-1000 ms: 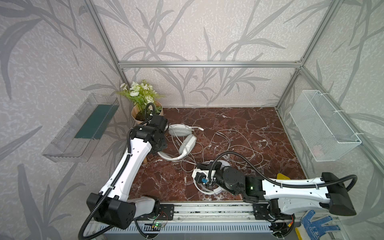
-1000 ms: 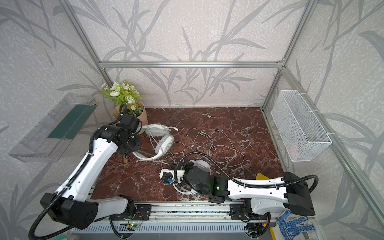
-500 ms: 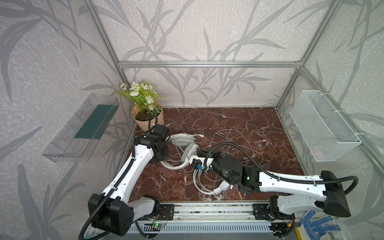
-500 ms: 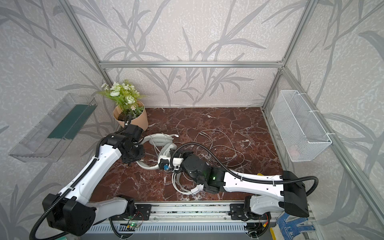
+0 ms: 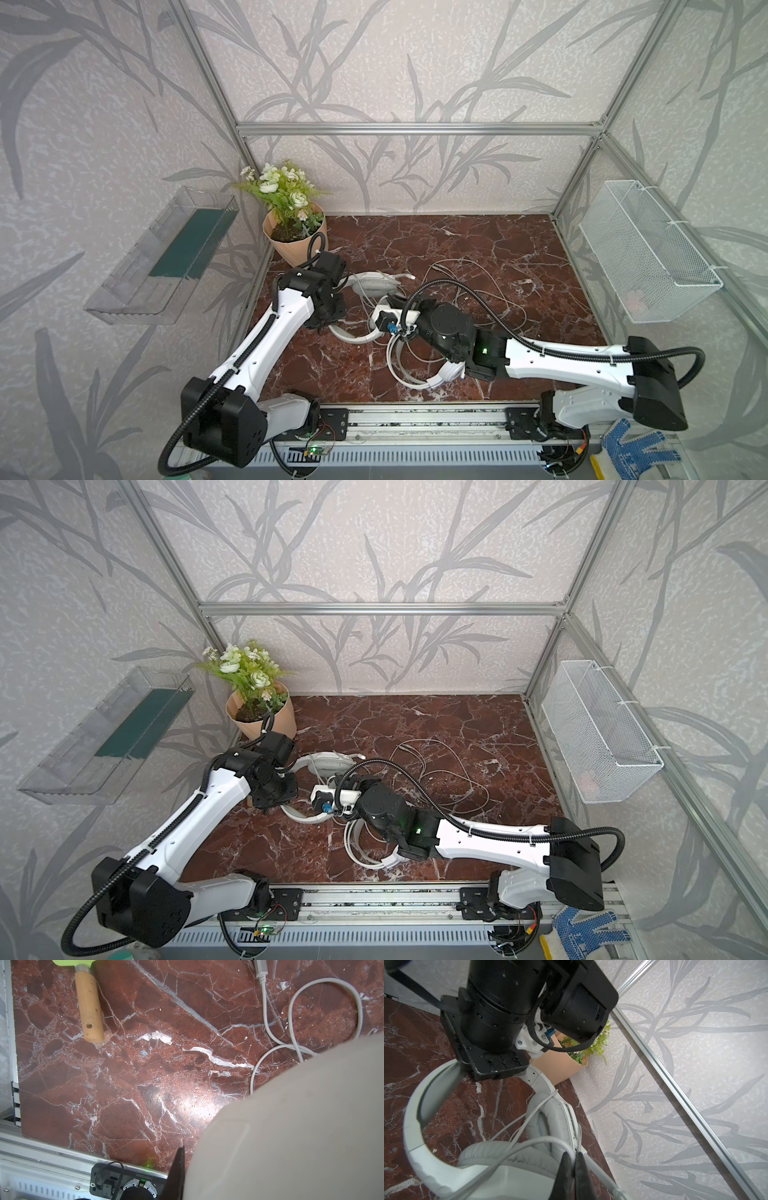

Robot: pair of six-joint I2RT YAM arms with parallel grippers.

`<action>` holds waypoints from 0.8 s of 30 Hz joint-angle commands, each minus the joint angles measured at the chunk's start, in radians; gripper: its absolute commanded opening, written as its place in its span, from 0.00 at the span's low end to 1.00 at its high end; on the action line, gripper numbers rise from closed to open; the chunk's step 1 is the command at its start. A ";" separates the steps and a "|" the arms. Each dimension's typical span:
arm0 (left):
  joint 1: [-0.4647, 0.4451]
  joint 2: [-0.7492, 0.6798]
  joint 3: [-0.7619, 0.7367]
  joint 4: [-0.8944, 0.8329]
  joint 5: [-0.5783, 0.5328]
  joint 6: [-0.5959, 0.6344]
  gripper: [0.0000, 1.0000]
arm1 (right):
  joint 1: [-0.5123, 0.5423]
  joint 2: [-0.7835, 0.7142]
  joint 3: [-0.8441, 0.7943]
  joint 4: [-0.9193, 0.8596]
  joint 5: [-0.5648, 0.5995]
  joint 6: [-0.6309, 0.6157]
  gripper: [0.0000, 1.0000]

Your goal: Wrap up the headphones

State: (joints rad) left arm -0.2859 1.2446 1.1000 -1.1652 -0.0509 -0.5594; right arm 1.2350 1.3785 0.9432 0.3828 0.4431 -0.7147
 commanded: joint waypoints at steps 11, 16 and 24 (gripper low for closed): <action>-0.010 -0.015 0.027 0.008 0.018 0.000 0.00 | -0.033 0.156 0.064 0.128 -0.020 0.063 0.00; -0.012 -0.022 0.033 0.004 0.016 0.001 0.00 | -0.045 0.217 0.090 0.145 0.017 0.052 0.00; -0.013 -0.027 0.034 0.004 0.022 -0.001 0.00 | -0.059 0.284 0.109 0.233 0.080 0.025 0.12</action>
State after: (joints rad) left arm -0.2928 1.2461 1.1000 -1.1660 -0.0544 -0.5591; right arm 1.1870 1.6444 1.0199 0.5259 0.4747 -0.6849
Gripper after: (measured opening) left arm 0.101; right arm 0.105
